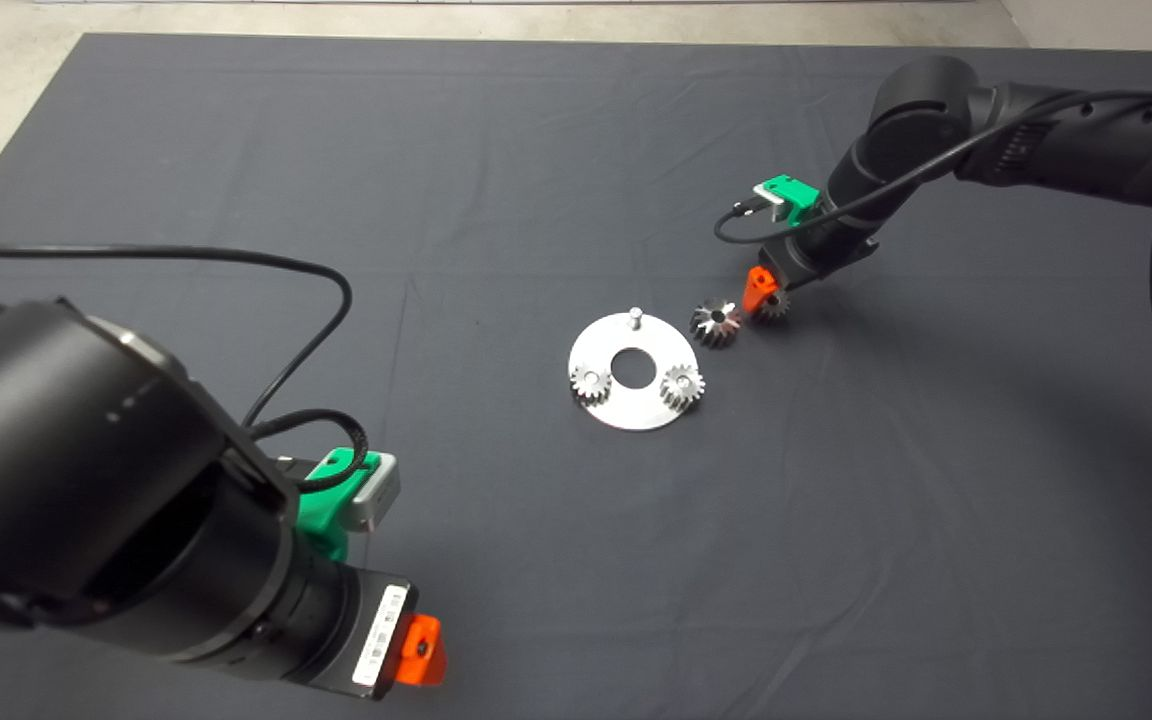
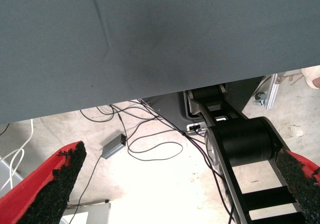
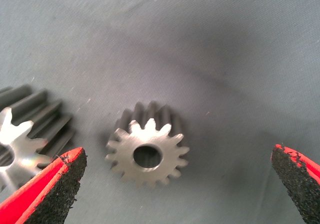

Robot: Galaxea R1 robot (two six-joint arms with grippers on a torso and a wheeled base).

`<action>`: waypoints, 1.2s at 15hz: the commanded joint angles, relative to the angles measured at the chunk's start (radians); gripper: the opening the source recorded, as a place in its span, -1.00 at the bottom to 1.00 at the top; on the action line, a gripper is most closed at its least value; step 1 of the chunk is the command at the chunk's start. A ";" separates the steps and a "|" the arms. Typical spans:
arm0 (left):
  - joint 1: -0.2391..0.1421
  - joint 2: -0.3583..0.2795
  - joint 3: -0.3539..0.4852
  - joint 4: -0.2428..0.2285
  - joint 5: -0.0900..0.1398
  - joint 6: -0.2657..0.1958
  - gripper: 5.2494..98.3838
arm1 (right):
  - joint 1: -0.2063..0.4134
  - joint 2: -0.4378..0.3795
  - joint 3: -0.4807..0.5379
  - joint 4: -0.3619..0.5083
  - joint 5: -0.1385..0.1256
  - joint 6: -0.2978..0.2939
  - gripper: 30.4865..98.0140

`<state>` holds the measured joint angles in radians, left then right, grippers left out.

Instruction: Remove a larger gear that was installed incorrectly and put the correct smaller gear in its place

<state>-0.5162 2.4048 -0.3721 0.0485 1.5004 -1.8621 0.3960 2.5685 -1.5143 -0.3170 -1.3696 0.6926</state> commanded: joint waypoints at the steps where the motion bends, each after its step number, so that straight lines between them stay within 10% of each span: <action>1: -0.017 0.001 0.018 -0.018 0.003 -0.005 0.99 | 0.006 -0.003 0.005 -0.025 0.001 -0.002 0.99; 18: -0.016 0.001 0.018 -0.018 0.003 -0.005 0.99 | -0.012 -0.001 0.005 -0.027 0.007 -0.004 0.37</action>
<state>-0.5162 2.4045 -0.3721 0.0485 1.5004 -1.8621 0.3602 2.5681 -1.5143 -0.3174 -1.3615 0.6922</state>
